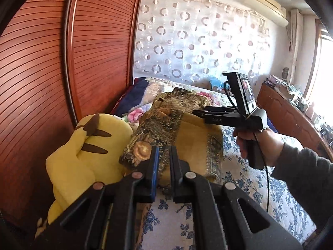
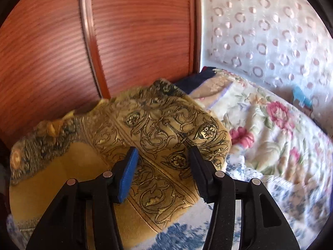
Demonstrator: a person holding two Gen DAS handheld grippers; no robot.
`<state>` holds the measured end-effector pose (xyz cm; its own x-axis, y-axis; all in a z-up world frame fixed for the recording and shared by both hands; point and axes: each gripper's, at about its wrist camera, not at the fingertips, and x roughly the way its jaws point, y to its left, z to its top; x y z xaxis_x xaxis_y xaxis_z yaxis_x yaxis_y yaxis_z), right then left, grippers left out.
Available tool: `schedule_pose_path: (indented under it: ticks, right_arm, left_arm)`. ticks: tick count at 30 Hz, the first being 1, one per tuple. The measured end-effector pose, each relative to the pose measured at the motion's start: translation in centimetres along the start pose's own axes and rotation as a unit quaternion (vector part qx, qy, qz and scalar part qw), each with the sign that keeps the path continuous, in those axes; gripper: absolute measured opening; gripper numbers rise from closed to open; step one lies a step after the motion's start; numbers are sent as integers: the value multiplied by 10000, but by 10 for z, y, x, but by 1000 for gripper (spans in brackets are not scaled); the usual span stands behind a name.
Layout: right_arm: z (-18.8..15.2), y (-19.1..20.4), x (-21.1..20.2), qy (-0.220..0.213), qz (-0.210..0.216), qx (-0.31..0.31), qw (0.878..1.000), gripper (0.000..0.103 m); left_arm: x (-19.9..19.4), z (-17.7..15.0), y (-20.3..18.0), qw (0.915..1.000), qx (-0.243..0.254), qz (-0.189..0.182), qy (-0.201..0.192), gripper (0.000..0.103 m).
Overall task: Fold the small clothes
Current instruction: 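Carry the shirt bundle with both grippers beside the yellow plush toy, then lower the bundle onto the bed and open both grippers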
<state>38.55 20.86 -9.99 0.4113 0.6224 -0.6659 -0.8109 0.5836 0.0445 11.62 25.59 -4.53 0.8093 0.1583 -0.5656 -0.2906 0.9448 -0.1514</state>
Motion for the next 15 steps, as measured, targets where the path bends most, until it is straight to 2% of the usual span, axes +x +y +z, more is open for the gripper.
schedule_pose_path:
  ticks: [3, 7, 15]
  right_arm:
    - [1, 2, -12, -51, -111, 131, 9998, 52]
    - [-5, 11, -53, -228, -173, 113, 9995, 52]
    - [-58, 27, -173, -718, -563, 253, 9955, 52]
  left_arm:
    - [-6, 2, -11, 9997, 209, 43, -85, 6]
    - [-17, 1, -30, 9991, 407, -36, -132, 6]
    - [-40, -8, -77, 9964, 766, -316, -194, 7]
